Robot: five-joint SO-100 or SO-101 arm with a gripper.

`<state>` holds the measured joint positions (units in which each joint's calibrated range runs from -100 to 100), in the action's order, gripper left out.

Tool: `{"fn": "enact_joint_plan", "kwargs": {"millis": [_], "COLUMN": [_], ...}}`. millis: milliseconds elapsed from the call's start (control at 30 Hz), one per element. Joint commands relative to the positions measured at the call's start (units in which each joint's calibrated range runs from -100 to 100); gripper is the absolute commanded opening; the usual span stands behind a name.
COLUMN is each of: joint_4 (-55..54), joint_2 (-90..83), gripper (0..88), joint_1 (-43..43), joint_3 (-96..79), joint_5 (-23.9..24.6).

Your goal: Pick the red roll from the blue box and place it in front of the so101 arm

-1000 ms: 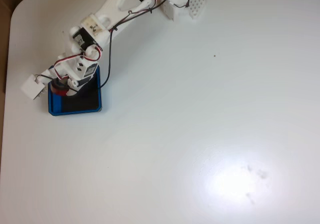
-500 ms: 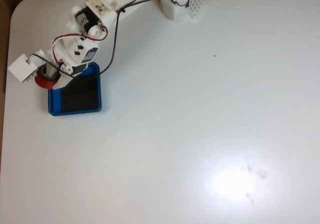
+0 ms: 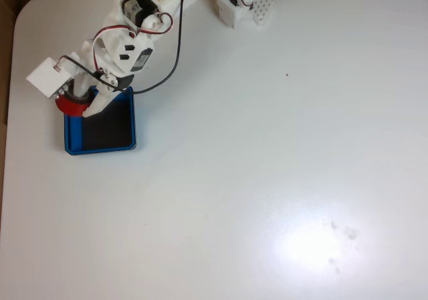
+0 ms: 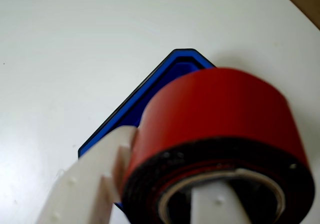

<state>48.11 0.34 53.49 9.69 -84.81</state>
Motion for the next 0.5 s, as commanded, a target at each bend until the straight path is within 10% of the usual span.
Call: {"fn": "enact_joint_plan", "kwargs": {"millis": [0,467], "joint_4": [0.2,1.4], "joint_2": [-7.1,-11.5], "gripper": [0.9,0.9], "joint_1": [-3.6,-18.6], "joint_3": [-3.5,-14.6], "joint_5": [-0.6,-0.6]}}
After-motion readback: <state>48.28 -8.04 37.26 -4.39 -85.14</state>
